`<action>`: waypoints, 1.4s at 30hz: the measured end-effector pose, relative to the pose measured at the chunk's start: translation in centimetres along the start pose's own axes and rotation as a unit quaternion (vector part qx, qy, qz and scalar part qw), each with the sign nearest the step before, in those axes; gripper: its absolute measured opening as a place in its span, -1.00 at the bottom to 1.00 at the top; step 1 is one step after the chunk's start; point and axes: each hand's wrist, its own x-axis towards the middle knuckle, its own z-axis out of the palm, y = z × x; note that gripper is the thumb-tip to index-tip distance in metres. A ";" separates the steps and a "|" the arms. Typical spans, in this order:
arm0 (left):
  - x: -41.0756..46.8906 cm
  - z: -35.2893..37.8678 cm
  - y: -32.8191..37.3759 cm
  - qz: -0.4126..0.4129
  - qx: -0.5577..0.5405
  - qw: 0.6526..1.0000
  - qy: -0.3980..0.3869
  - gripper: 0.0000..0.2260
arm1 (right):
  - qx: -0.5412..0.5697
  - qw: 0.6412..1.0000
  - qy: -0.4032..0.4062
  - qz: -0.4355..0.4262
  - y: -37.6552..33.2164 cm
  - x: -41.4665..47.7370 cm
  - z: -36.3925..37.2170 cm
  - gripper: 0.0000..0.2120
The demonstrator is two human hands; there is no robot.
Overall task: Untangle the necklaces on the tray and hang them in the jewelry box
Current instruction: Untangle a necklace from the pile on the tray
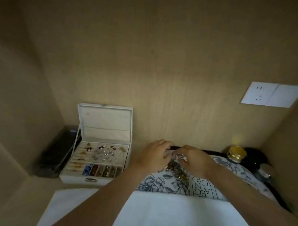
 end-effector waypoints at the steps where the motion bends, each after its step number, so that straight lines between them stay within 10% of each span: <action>1: 0.3 1.2 -0.4 -0.006 -0.007 1.000 -0.015 -0.64 | -0.003 1.000 0.001 0.002 0.7 0.2 1.1 -0.70; 22: -1.7 10.9 -5.2 -0.027 0.015 0.997 0.068 -0.93 | 0.107 0.986 0.072 0.107 5.4 0.3 10.6 -0.88; 32: -1.4 10.1 -7.7 -0.124 0.193 0.963 0.141 -0.69 | 0.184 0.971 0.115 0.097 8.0 1.4 11.1 -0.78; 42: -1.0 12.6 -5.7 0.093 0.057 0.994 0.003 -0.67 | 0.148 0.982 0.062 0.099 7.6 1.3 10.2 -0.92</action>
